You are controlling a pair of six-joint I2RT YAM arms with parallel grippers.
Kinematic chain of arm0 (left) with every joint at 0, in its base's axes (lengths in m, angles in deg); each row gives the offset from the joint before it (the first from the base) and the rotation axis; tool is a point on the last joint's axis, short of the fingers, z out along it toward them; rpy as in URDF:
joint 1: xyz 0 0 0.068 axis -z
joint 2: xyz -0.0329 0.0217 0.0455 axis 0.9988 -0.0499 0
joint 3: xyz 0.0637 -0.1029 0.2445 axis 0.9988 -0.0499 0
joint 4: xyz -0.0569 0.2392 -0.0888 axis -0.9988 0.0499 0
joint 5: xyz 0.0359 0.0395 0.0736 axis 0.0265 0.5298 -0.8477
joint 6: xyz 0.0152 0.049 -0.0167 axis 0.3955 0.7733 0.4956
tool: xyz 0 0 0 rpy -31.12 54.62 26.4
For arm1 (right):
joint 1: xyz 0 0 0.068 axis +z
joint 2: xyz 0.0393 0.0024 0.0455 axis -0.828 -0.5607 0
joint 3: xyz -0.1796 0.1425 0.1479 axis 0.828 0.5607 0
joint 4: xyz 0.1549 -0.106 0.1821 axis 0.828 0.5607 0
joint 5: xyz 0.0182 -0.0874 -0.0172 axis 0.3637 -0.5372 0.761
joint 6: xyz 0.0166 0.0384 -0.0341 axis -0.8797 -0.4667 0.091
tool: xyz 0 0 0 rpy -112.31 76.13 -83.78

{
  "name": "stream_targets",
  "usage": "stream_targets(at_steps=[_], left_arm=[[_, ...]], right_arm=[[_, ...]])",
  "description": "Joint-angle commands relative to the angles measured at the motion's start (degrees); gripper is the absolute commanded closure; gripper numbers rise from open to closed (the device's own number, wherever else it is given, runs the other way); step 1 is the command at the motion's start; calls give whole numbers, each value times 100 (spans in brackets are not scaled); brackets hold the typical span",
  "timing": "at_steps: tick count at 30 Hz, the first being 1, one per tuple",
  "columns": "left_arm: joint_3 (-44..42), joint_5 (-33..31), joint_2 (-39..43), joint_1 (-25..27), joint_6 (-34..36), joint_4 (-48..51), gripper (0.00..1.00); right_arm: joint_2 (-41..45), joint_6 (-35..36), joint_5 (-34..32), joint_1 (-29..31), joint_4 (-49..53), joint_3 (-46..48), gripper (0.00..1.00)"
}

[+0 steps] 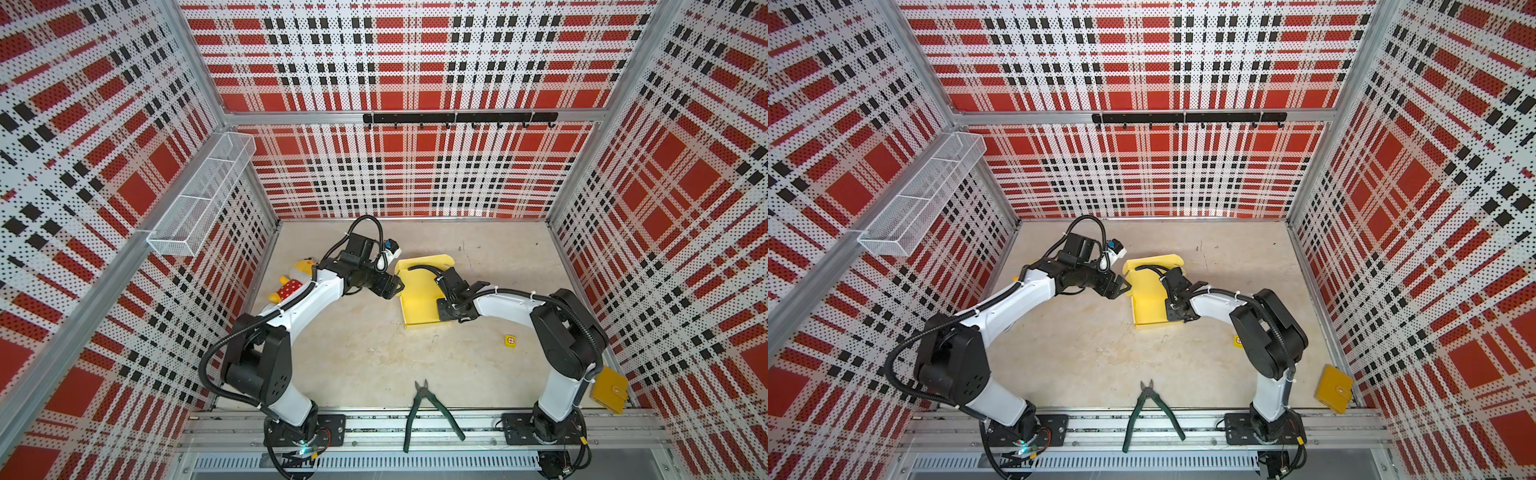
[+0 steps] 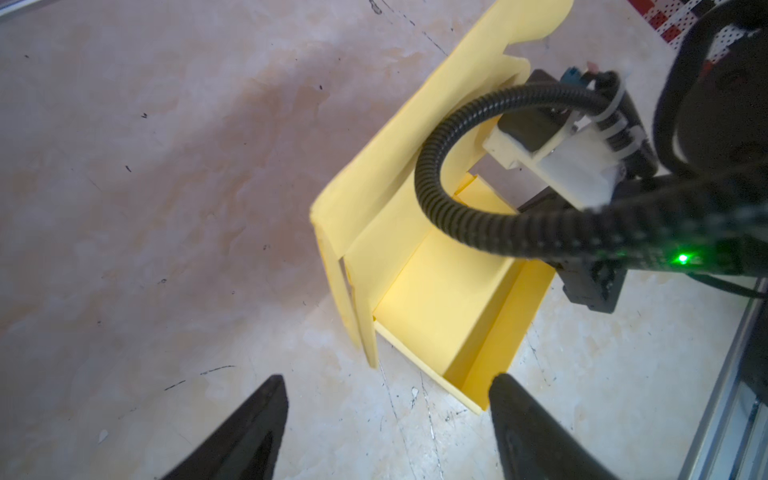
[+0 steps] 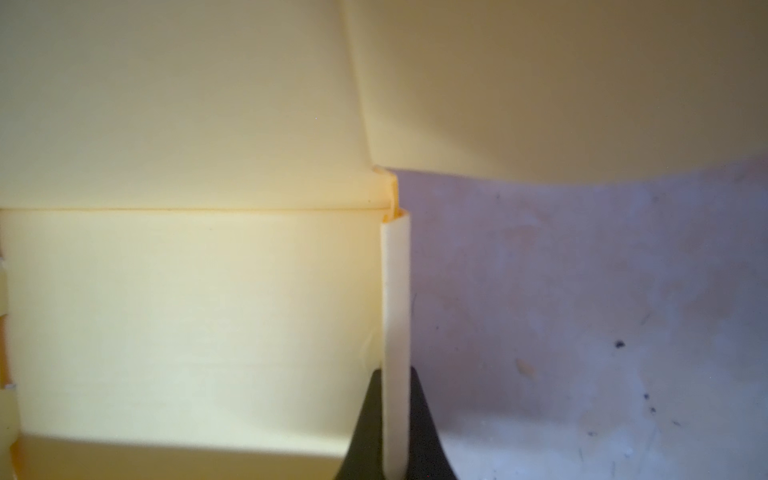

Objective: Fold the paper box
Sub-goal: 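Release the box edge with the left gripper and draw it back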

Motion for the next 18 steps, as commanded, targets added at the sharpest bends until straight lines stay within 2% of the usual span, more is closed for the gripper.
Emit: stream_targets(at_steps=[1,5,6,13,18], left_arm=[[-17,-235,-239,-30,-381,-273,28],[64,-454,-432,-48,-793,-326,40],[55,-479,-449,-50,-869,-354,48],[-201,-441,-450,-60,-1316,-644,84],[-248,-494,-459,31,-1379,-696,89]], right_arm=[[81,204,239,-13,-315,143,100],[120,172,291,-10,-478,266,100],[137,142,281,-6,-487,289,100],[154,-17,241,6,-496,330,100],[161,-56,166,72,-470,253,86]])
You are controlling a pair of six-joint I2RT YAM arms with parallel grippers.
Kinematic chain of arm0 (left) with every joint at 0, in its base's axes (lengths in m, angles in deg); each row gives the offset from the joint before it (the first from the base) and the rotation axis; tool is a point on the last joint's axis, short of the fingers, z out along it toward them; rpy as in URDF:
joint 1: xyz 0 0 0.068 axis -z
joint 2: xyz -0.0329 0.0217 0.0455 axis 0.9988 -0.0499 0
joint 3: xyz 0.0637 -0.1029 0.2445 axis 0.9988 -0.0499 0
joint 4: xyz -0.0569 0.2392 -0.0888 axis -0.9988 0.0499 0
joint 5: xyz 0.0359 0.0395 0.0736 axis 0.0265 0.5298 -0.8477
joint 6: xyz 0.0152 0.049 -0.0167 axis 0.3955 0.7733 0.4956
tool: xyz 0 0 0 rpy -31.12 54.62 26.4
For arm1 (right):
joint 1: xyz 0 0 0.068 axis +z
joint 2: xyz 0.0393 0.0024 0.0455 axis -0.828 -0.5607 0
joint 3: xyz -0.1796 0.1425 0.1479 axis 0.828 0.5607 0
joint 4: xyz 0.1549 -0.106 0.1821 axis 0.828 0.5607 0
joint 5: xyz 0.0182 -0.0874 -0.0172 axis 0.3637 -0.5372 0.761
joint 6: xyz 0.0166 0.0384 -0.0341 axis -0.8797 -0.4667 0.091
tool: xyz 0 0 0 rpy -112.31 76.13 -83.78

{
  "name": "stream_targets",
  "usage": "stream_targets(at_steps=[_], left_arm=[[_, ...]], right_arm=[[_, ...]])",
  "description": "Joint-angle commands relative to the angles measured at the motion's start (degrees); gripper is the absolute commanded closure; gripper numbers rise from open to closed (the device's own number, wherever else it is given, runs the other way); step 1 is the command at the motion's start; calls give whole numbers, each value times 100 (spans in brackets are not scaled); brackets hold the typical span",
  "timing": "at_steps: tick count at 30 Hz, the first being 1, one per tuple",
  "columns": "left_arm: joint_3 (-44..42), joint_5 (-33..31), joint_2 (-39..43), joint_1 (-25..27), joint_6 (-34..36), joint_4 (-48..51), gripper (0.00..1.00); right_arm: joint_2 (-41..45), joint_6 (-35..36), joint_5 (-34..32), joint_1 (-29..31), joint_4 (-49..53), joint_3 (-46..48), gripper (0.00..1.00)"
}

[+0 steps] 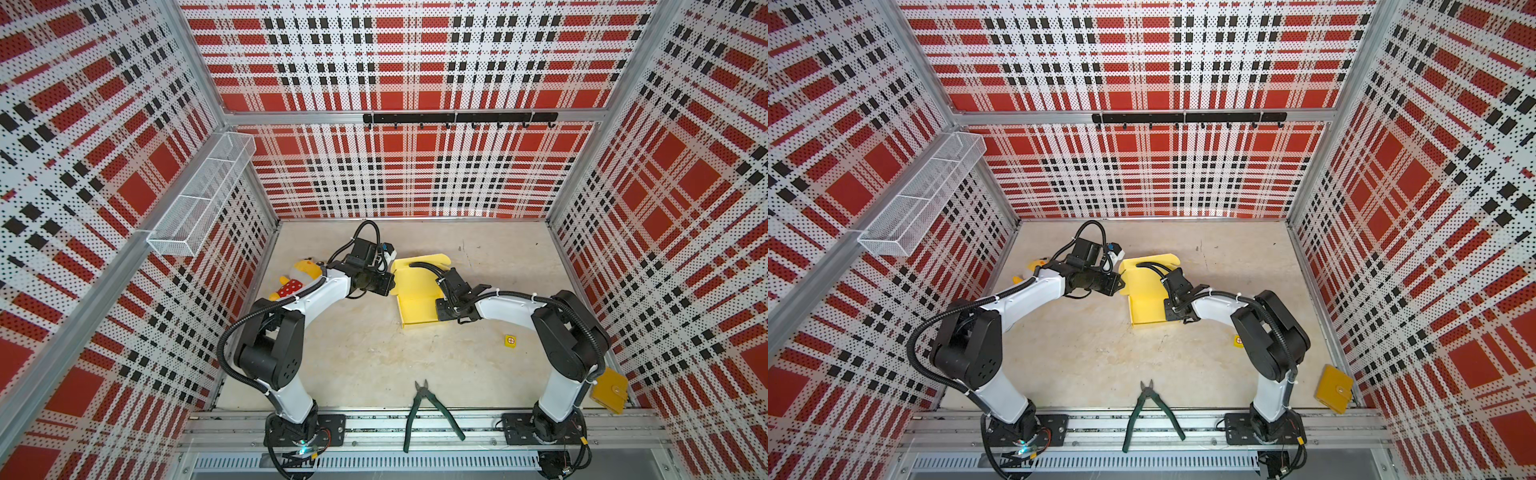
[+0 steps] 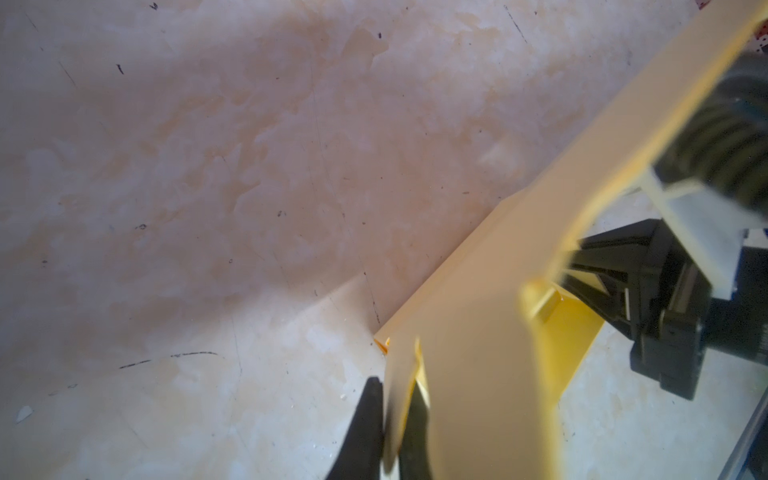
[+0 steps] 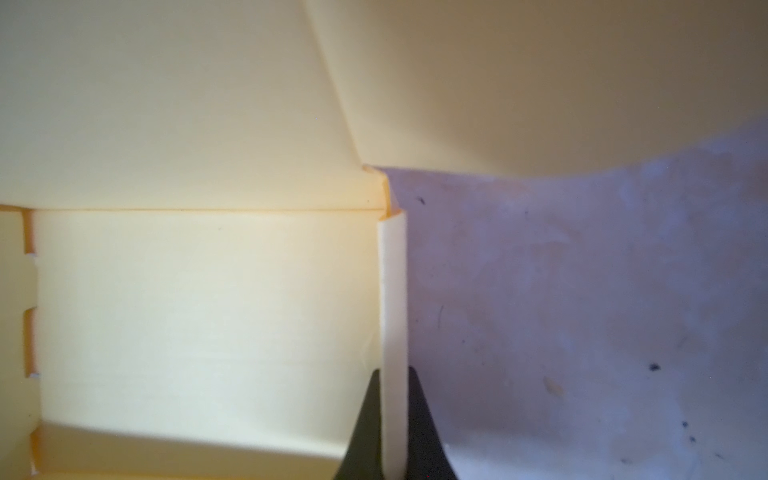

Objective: Fold the paper box
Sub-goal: 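Release the box edge with the left gripper and draw it back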

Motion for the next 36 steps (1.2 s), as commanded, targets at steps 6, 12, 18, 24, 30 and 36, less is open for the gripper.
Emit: stream_targets(at_steps=[6,12,18,24,30,36], left_arm=[[-59,-161,33,104,-318,-206,88],[-93,-259,70,136,-282,-197,88],[-67,-270,113,203,-241,-187,87],[-100,-314,131,233,-198,-193,87],[-112,-323,149,269,-165,-206,87],[-139,-341,150,263,-128,-210,87]], right_arm=[[269,-328,-174,75,-97,93,73],[406,-561,-310,75,-252,103,66],[432,-746,-373,75,-371,43,64],[397,-757,-562,65,-382,-40,61],[450,-806,-442,-105,-686,76,56],[546,-771,-93,-263,-960,179,54]])
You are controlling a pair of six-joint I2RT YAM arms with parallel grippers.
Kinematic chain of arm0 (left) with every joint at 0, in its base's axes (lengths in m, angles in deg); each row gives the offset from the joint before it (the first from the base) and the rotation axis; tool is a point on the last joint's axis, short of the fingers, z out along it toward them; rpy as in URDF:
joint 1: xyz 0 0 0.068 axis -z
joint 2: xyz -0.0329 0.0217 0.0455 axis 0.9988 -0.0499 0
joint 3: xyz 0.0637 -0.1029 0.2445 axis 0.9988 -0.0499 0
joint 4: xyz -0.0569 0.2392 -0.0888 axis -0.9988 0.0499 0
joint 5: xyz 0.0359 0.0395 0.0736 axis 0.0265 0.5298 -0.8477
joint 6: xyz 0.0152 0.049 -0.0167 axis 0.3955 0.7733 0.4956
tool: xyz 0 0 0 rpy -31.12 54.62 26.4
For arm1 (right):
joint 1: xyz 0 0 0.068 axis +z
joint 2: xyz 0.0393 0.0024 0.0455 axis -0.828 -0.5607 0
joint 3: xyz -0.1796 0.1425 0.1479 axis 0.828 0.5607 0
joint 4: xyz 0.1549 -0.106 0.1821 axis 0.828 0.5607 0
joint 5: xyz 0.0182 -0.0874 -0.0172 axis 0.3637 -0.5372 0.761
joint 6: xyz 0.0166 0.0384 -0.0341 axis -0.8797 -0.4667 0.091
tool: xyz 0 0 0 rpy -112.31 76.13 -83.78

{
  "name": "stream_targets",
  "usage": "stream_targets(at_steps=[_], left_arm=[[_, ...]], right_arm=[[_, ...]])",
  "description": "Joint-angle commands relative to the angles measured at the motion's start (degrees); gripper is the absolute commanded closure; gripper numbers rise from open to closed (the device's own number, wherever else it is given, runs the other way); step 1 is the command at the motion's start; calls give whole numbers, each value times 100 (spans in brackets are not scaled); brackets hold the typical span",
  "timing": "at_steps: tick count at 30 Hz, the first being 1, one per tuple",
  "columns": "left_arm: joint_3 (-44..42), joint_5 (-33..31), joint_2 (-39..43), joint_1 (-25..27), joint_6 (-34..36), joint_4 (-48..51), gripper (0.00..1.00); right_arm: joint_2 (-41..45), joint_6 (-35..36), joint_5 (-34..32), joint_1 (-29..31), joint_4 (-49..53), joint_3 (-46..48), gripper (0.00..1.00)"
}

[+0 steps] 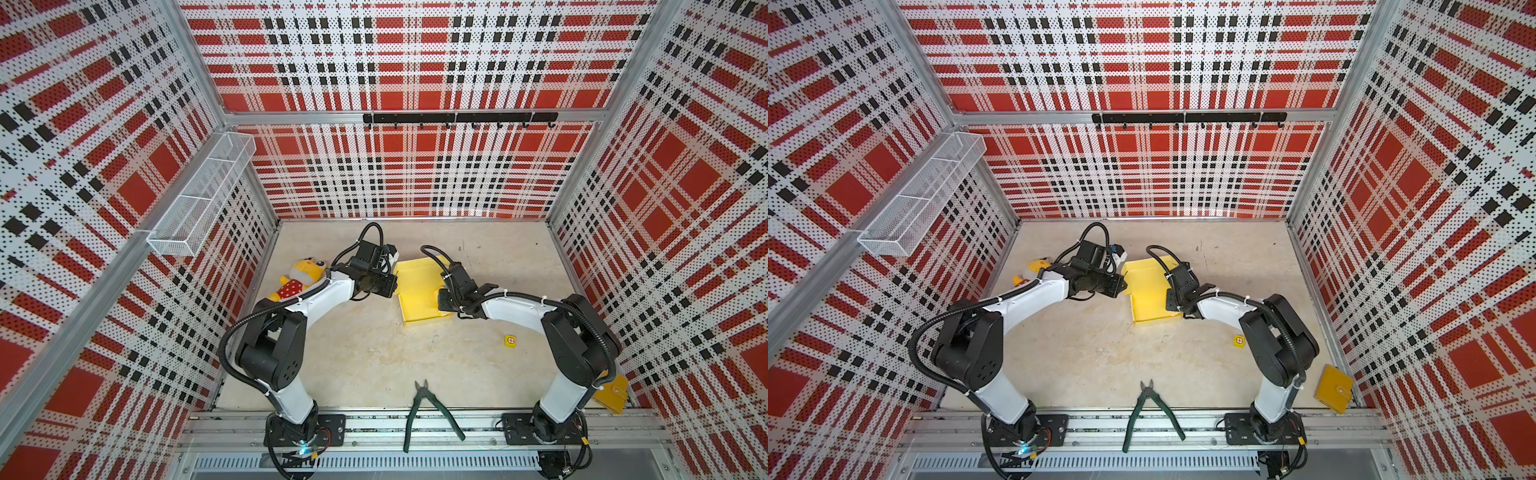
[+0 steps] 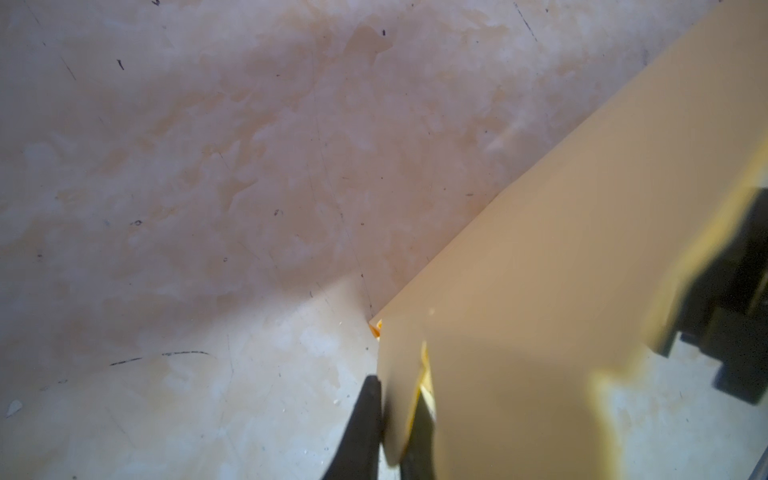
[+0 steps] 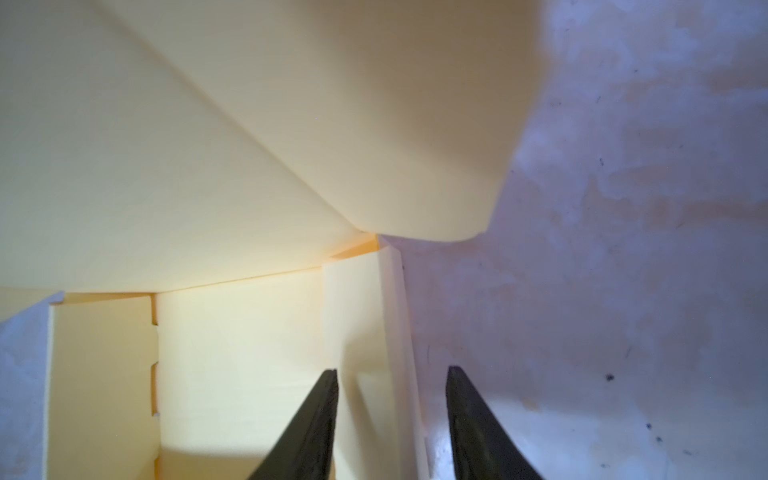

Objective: Fold the paper box
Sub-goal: 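Release the box edge with the left gripper and draw it back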

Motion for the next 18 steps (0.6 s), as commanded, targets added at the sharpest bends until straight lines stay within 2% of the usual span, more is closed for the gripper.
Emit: stream_targets(at_steps=[1,6,14,18], left_arm=[[-60,-85,146,36,21,-101,87],[-51,-88,154,29,19,-97,87],[-60,-47,163,36,-9,-108,87],[-60,-12,171,35,-25,-114,87]], right_arm=[[159,2,136,-33,-335,33,54],[-69,-7,277,-48,-317,-8,57],[-520,82,-35,-36,-121,-81,83],[-724,98,-325,-20,23,-146,90]])
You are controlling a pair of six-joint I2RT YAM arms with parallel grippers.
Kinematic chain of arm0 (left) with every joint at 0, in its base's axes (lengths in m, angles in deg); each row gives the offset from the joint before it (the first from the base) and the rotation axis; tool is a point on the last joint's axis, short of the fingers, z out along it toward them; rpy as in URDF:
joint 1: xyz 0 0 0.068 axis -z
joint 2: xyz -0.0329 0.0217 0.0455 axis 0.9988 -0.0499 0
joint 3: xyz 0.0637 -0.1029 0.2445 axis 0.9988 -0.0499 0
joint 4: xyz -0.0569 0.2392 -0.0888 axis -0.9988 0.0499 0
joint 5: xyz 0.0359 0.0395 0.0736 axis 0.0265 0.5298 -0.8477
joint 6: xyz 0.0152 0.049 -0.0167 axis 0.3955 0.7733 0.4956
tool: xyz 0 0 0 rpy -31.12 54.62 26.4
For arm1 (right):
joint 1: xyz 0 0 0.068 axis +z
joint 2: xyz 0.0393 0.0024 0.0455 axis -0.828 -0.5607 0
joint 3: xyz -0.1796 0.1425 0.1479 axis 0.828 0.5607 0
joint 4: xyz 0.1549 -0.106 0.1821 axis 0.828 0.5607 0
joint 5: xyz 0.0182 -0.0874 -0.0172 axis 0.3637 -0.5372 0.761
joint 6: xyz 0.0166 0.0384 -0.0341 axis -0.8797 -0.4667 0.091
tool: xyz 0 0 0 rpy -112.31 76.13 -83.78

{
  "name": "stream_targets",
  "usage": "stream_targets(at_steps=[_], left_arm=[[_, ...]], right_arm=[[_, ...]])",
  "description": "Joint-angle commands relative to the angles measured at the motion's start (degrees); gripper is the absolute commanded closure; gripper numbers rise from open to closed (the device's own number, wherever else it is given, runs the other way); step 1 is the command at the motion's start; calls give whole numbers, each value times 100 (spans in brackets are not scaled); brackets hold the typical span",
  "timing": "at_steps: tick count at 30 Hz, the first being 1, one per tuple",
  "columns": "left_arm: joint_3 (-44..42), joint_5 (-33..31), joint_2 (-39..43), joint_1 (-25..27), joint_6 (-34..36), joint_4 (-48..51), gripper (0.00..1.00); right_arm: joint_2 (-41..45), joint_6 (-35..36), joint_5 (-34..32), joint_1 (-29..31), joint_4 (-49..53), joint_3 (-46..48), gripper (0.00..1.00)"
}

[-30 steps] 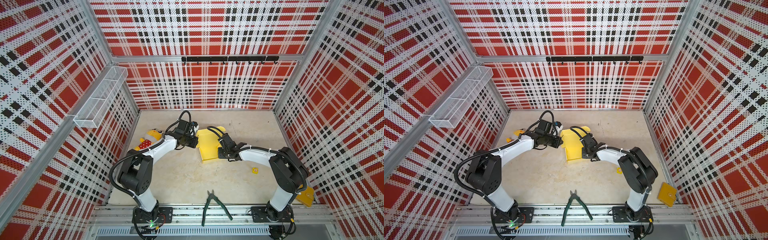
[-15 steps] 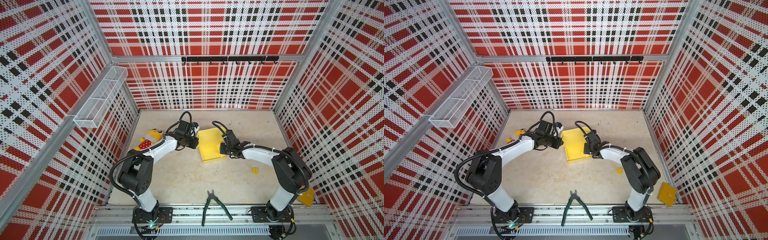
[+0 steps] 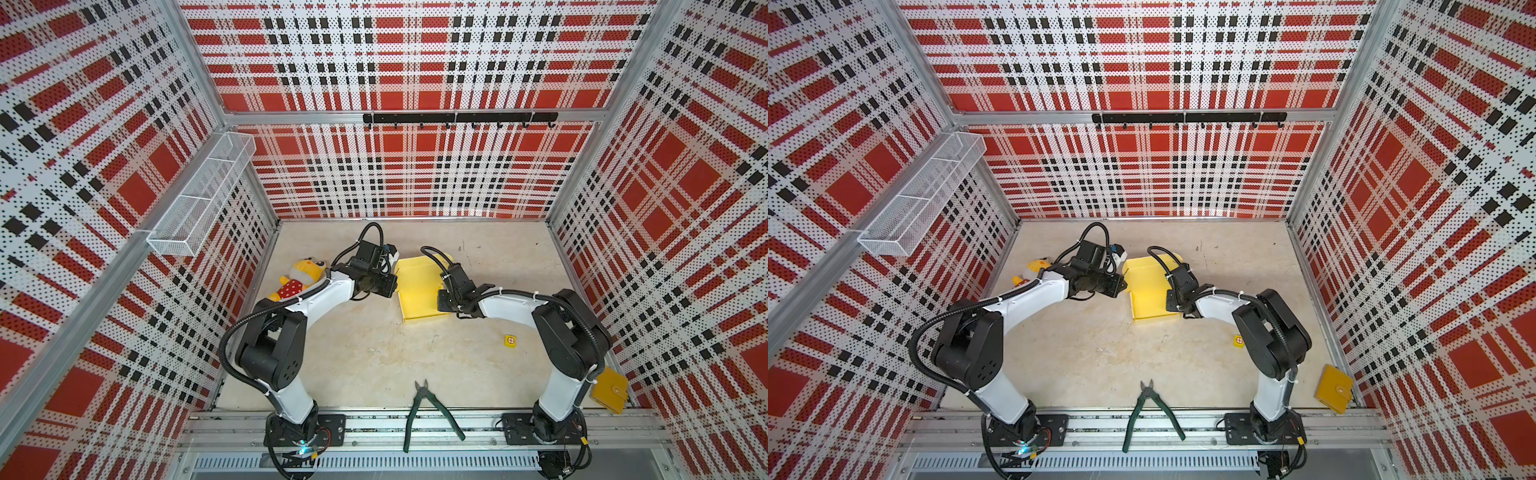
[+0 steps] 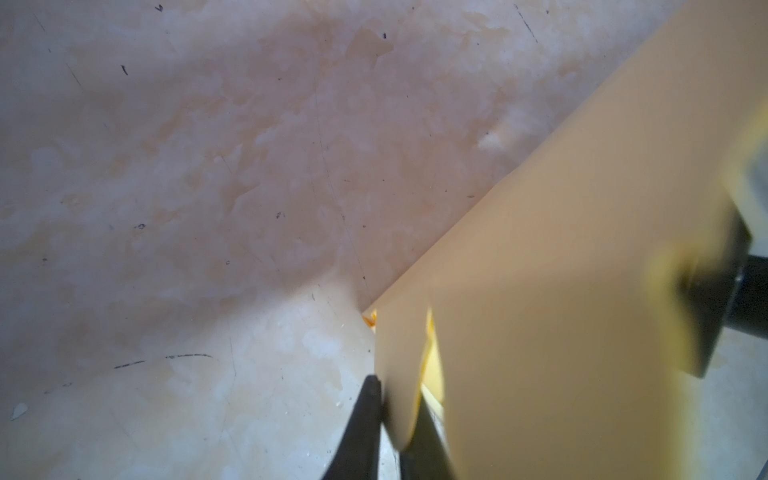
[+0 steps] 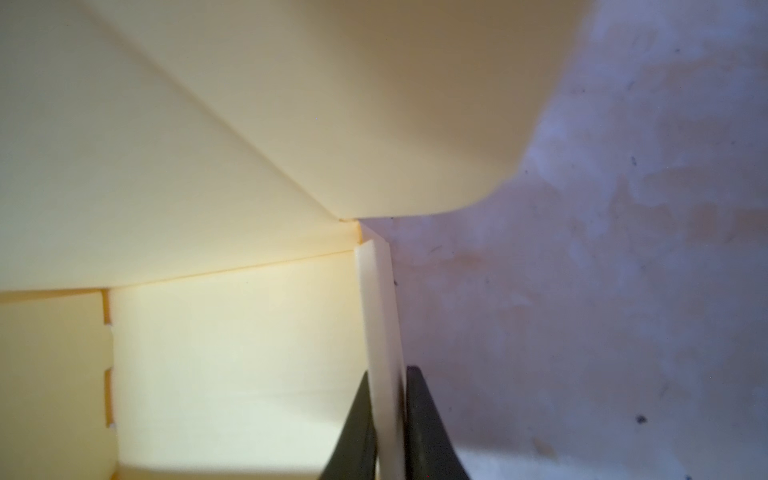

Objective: Fold the paper box
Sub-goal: 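Release the box edge with the left gripper and draw it back, then open the right gripper off the box wall and lift it away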

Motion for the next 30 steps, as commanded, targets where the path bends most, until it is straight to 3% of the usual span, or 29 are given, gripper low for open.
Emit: stream_targets(at_steps=[1,3,9,17,21,23,30], left_arm=[[-58,1,172,34,-40,-67,87],[-58,1,180,32,-51,-66,87],[-58,-8,198,23,-43,-66,87],[-62,28,189,33,-63,-101,86],[-23,28,225,8,-144,-92,72],[-22,40,212,9,-122,-101,72],[-93,224,215,57,-181,-170,100]], right_arm=[[-304,20,-414,31,258,-93,94],[-315,43,-654,90,394,-147,100],[-344,154,-1195,334,761,-350,100],[44,242,-772,340,-75,22,100],[123,584,-376,317,-372,66,100],[89,967,-226,317,-367,45,100],[89,1164,-147,276,-290,161,100]])
